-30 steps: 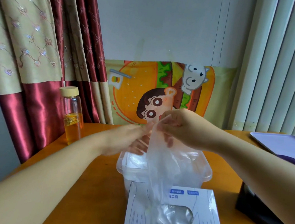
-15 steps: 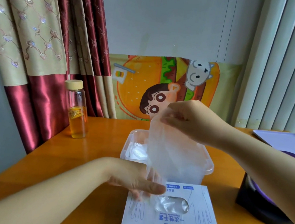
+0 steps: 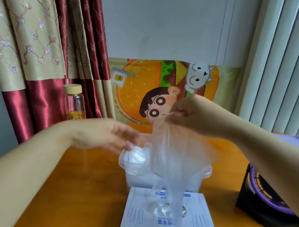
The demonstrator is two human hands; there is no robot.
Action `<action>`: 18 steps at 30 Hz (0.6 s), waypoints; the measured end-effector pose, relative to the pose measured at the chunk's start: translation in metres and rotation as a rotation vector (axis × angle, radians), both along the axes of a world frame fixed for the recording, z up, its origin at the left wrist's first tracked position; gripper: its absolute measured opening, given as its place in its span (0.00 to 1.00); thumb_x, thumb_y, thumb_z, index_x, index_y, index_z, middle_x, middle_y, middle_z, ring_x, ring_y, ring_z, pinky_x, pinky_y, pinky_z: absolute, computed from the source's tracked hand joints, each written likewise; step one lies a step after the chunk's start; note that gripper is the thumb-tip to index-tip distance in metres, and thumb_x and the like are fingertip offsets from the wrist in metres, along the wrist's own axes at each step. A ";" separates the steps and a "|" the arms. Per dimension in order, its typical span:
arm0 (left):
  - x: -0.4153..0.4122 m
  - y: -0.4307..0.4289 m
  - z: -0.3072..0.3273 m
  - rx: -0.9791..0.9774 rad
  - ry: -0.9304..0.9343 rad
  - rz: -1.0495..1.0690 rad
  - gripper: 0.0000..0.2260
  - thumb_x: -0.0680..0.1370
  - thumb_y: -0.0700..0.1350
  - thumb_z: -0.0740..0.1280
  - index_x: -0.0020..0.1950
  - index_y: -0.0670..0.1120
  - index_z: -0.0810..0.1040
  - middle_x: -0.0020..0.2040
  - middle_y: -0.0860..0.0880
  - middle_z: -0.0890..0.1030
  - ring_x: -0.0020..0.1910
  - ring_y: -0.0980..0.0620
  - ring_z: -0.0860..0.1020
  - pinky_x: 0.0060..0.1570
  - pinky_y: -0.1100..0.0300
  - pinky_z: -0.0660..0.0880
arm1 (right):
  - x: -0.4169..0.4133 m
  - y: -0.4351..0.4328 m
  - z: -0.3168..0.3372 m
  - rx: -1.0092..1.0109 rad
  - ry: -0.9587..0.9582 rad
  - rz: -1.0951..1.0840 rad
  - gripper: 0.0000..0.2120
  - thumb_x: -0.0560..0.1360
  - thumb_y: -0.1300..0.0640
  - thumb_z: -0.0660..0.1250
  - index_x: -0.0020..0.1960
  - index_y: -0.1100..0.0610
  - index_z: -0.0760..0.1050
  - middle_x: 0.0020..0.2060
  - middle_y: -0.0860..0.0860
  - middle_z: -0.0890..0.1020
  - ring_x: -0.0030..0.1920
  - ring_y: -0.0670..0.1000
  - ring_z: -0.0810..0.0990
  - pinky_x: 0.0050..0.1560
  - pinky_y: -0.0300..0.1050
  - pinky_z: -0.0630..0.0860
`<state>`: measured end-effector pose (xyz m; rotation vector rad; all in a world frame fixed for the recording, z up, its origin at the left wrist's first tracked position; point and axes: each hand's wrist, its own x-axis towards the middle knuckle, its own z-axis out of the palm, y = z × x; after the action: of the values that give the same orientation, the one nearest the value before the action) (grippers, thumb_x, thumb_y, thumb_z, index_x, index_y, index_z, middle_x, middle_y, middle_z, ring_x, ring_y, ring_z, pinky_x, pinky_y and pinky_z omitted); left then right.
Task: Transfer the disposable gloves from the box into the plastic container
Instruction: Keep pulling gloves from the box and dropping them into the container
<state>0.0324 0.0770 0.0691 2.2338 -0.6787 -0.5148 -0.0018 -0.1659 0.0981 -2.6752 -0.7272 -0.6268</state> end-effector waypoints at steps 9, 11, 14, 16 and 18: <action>-0.001 -0.031 0.004 -0.173 -0.303 0.184 0.10 0.76 0.37 0.67 0.49 0.53 0.80 0.45 0.55 0.83 0.48 0.55 0.80 0.51 0.61 0.77 | 0.020 0.030 0.010 0.056 0.182 0.037 0.18 0.75 0.48 0.67 0.36 0.63 0.74 0.28 0.51 0.69 0.26 0.45 0.63 0.26 0.38 0.60; 0.007 -0.022 0.006 -0.194 -0.263 0.265 0.11 0.77 0.36 0.65 0.52 0.51 0.80 0.48 0.51 0.83 0.49 0.53 0.81 0.51 0.57 0.79 | 0.026 0.025 0.010 0.079 0.202 0.012 0.18 0.76 0.50 0.66 0.34 0.62 0.73 0.27 0.49 0.67 0.24 0.44 0.61 0.25 0.37 0.58; 0.023 -0.008 0.009 -0.208 -0.201 0.341 0.10 0.79 0.37 0.62 0.54 0.50 0.79 0.48 0.51 0.83 0.49 0.54 0.81 0.55 0.54 0.78 | 0.040 0.015 0.003 0.160 0.240 -0.050 0.16 0.77 0.52 0.65 0.35 0.61 0.76 0.22 0.44 0.69 0.21 0.42 0.63 0.23 0.33 0.60; 0.035 -0.003 0.009 -0.218 -0.188 0.380 0.09 0.81 0.39 0.61 0.51 0.49 0.79 0.47 0.51 0.83 0.48 0.53 0.82 0.55 0.54 0.78 | 0.050 0.008 -0.006 0.185 0.243 -0.104 0.16 0.77 0.53 0.65 0.34 0.60 0.76 0.21 0.45 0.69 0.19 0.42 0.63 0.22 0.31 0.60; 0.049 -0.004 0.006 -0.193 -0.186 0.417 0.08 0.81 0.40 0.61 0.50 0.49 0.79 0.47 0.50 0.83 0.47 0.54 0.82 0.54 0.55 0.78 | 0.061 -0.001 -0.018 0.187 0.245 -0.163 0.16 0.77 0.54 0.65 0.34 0.61 0.75 0.22 0.48 0.70 0.20 0.42 0.64 0.22 0.31 0.60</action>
<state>0.0814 0.0734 0.0752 2.1717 -0.3197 -0.0322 0.0597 -0.1673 0.0805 -2.5905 -0.3690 -0.3733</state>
